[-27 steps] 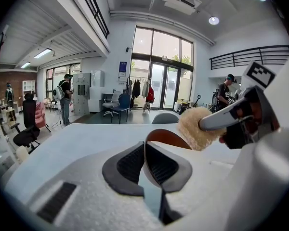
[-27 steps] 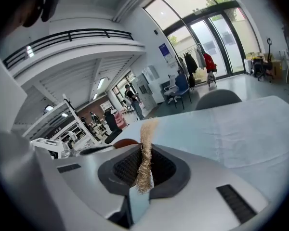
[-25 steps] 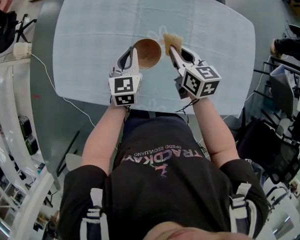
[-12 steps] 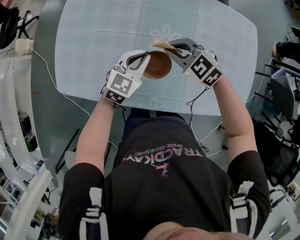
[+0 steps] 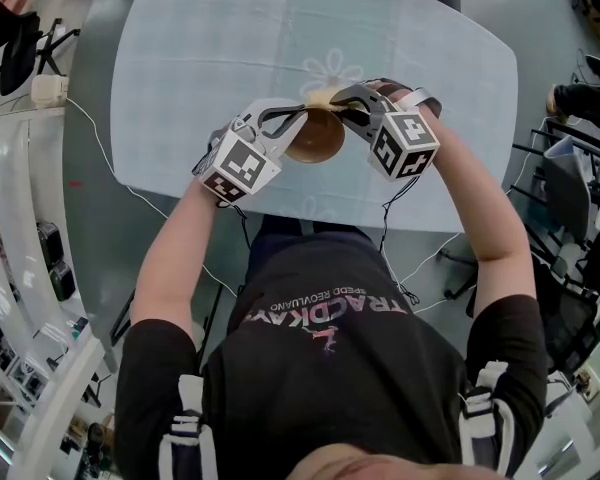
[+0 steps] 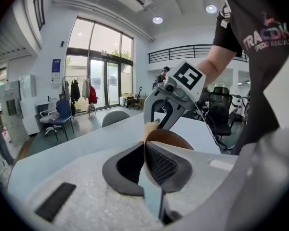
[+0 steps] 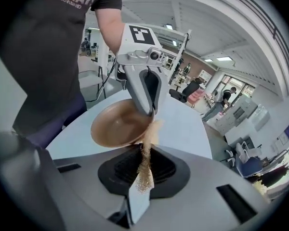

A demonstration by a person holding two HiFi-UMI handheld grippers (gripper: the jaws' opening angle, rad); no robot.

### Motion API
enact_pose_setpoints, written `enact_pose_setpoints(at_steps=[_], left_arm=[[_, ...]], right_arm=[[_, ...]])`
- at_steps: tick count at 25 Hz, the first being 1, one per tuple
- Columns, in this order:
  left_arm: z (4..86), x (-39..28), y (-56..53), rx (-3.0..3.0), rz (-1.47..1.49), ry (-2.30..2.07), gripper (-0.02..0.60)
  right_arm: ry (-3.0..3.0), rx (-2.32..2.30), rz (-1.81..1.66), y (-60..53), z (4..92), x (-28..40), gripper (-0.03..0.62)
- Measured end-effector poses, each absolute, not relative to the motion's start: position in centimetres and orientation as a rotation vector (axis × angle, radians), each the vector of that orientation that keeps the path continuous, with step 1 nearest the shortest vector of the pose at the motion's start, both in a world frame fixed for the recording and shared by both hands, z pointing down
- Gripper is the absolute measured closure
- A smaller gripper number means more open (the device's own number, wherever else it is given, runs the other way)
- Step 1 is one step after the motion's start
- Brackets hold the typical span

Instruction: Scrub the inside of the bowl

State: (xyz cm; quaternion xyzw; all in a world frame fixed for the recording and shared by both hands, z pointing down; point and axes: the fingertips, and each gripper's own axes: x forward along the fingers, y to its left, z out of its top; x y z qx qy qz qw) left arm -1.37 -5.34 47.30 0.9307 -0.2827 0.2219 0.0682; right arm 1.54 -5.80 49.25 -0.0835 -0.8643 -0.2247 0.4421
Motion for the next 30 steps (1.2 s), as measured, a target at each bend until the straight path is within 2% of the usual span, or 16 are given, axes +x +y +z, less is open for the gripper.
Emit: enact_pose_setpoints(at_steps=[15, 30], left_arm=[[47.4, -6.5, -10.2, 2.34, 0.296, -1.346, 0.555], [48.3, -8.7, -12.0, 2.032, 0.097, -1.531, 0.555]], right_arm=[[-2.224, 0.057, -0.278, -6.5, 50.6, 3.9, 0.562], [-2.385, 0.217, 0.078, -3.1, 52.1, -0.9, 0.562]])
